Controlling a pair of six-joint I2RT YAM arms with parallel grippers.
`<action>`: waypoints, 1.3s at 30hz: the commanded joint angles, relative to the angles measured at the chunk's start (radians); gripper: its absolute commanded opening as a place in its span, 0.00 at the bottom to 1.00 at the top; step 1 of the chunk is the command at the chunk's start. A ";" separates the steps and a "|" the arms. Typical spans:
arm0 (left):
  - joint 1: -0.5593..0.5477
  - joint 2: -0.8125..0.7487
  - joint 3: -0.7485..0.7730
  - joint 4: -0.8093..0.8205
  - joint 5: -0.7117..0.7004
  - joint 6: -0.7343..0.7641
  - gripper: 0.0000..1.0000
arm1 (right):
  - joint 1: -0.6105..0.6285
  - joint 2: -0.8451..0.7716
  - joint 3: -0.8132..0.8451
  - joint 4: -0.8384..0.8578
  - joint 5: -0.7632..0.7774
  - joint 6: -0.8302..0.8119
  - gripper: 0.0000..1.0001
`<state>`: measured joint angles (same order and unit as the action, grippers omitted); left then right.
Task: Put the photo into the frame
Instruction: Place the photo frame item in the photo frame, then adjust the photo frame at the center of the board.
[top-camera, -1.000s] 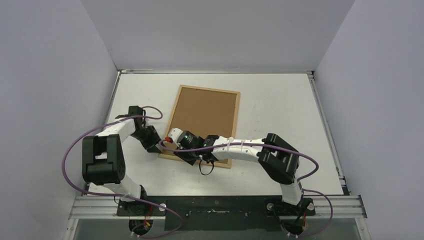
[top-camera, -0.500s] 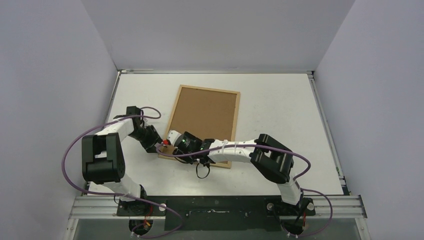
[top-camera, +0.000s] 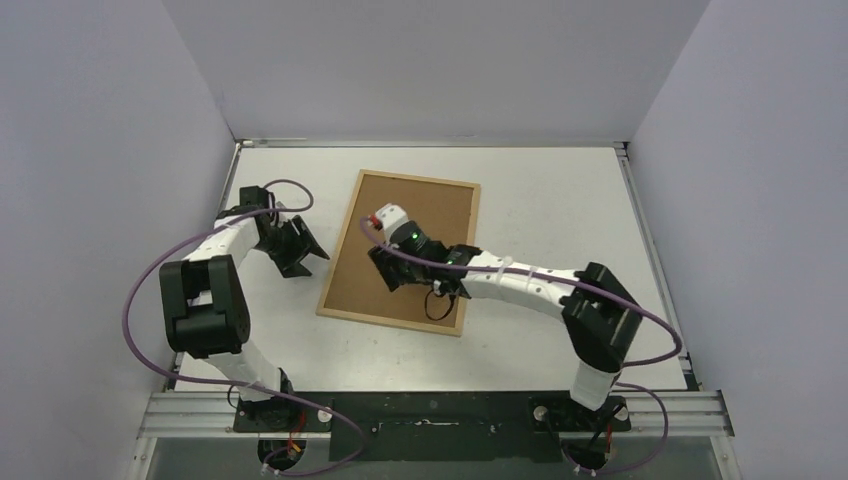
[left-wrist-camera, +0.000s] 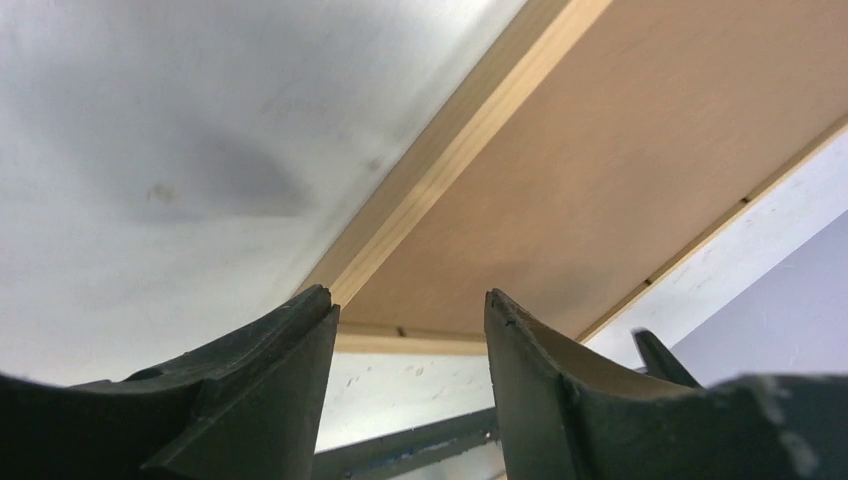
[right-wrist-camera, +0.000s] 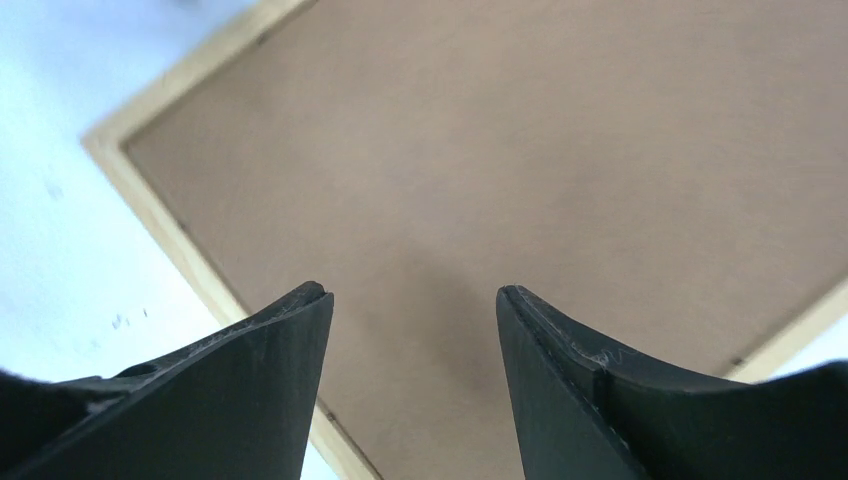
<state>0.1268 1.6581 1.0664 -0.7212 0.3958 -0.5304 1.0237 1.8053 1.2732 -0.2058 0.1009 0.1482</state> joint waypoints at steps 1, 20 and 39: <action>-0.001 0.088 0.088 0.109 0.017 0.060 0.57 | -0.118 -0.135 -0.043 0.084 -0.047 0.230 0.62; -0.151 0.407 0.336 0.171 0.065 0.199 0.35 | -0.289 -0.183 -0.140 0.068 -0.020 0.457 0.60; -0.343 0.195 -0.179 0.276 0.067 -0.082 0.09 | -0.303 -0.054 -0.012 -0.145 -0.115 0.565 0.58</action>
<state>-0.1913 1.8450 1.0622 -0.4278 0.4385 -0.5217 0.7101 1.7252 1.2068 -0.3023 0.0048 0.6765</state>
